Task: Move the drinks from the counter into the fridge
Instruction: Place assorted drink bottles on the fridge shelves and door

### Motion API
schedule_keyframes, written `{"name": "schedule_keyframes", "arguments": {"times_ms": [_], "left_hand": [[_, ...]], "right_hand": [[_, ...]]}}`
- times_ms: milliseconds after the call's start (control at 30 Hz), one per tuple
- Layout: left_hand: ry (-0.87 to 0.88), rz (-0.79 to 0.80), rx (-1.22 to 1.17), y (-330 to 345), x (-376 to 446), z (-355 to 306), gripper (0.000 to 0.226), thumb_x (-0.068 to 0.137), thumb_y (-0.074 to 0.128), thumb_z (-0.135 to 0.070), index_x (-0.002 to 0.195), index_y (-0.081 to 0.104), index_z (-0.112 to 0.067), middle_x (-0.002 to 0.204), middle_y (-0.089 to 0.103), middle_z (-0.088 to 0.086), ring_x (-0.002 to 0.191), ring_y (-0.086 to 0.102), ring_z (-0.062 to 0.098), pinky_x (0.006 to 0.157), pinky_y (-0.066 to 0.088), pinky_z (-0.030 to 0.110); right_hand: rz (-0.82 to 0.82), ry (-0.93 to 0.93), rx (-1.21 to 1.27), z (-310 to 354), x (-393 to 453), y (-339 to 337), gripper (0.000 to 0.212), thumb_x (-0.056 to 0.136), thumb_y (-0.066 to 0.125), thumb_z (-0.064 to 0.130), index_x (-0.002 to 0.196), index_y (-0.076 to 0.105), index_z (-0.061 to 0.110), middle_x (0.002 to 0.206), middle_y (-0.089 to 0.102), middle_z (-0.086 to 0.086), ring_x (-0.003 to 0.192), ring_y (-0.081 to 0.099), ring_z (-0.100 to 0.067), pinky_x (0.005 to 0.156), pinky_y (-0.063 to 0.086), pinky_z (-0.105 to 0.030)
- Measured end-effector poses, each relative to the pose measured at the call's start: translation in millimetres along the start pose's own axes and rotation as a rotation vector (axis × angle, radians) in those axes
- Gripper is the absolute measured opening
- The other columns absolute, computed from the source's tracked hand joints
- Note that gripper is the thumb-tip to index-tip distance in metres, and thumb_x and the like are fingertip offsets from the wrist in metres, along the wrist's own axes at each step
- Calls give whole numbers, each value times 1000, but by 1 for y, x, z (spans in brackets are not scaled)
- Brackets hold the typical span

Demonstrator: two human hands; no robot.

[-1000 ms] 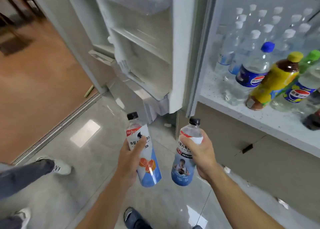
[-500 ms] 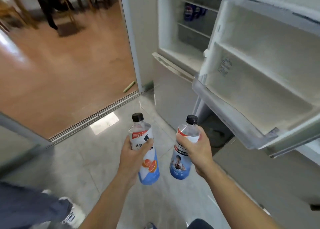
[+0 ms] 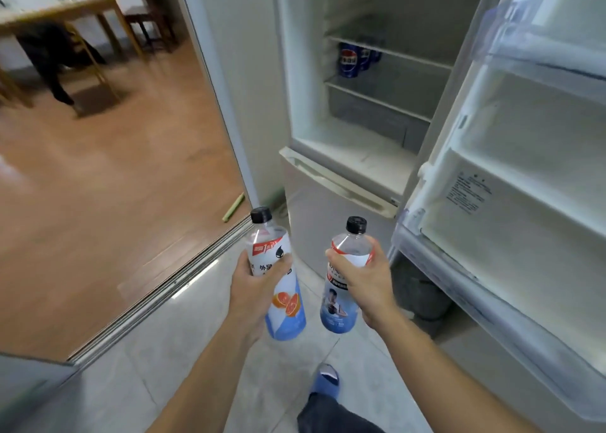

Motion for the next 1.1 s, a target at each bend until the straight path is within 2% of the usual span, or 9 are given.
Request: {"name": "schedule_keyframes", "arguments": {"times_ms": [200,333,433,500,567,667,800,967,1100], "left_hand": [[72,123,50,52,111,-70,47,54,88,-46,95,69,-35,93,77,4,82,76,24,66,60,38],[110,223,105,83,164,-96,53,56,88,-49,104,66,-37,96,76,0,88,75,23,73,61,43],[120,287,150,102,206,-108,64,56,88,-49,112,63,-31,99,75,1,92,74,23,77,62,45],[119,347,168,117,235,-117,60,55,88,-46,108,63,-35,97,75,-1,90,73,21,75,61,38],[128,423,186,132,263,-128,53,54,88,-43,101,64,-39,93,75,-2,87,74,20,72,61,34],[164,527,238,152,302,-149,53,50,86,-44,98,64,-42,88,76,-6,80,74,14,66,58,27],[232,619,346,169,348,-175,53,50,86,-47,97,63,-36,85,75,-10,76,73,11,66,59,30],[232,607,366,182,385,-193,63,43,80,-58,99,66,-31,83,75,-11,76,72,10,61,57,24],[259,620,372,199,404,-205,64,46,81,-58,103,63,-34,86,74,-10,77,72,8,68,62,32]], "right_hand": [[-72,-43,40,50,99,24,39,68,87,28,97,61,36,83,71,20,69,68,2,55,49,-10],[-173,-81,-35,74,142,24,39,67,87,27,98,64,33,85,73,13,71,69,-3,63,54,-19],[-291,-229,-220,98,174,19,26,63,85,25,75,62,21,65,64,-1,57,59,-11,56,53,-33],[-370,-263,-376,105,193,17,33,60,85,33,69,58,17,67,59,-7,61,54,-16,59,53,-37],[-444,-203,-441,109,208,16,40,58,86,46,84,63,25,87,65,-2,76,62,-10,69,57,-32],[-593,-213,-420,124,223,20,37,55,81,53,83,60,44,88,63,25,79,62,0,63,53,-24],[-711,-112,-323,136,250,34,45,52,78,54,87,62,30,93,67,8,83,65,-12,78,57,-39],[-767,-144,-259,150,271,55,36,55,79,51,83,64,36,80,70,12,73,66,-4,67,55,-29],[-785,-153,-267,158,296,59,39,55,80,53,88,64,38,82,70,19,74,67,0,67,56,-27]]}}
Point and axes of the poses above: each hand's wrist, its own x-axis towards the middle knuckle, its own y-axis out of the palm, z = x × y, the point moved 7 cm from there along x, towards the middle knuckle
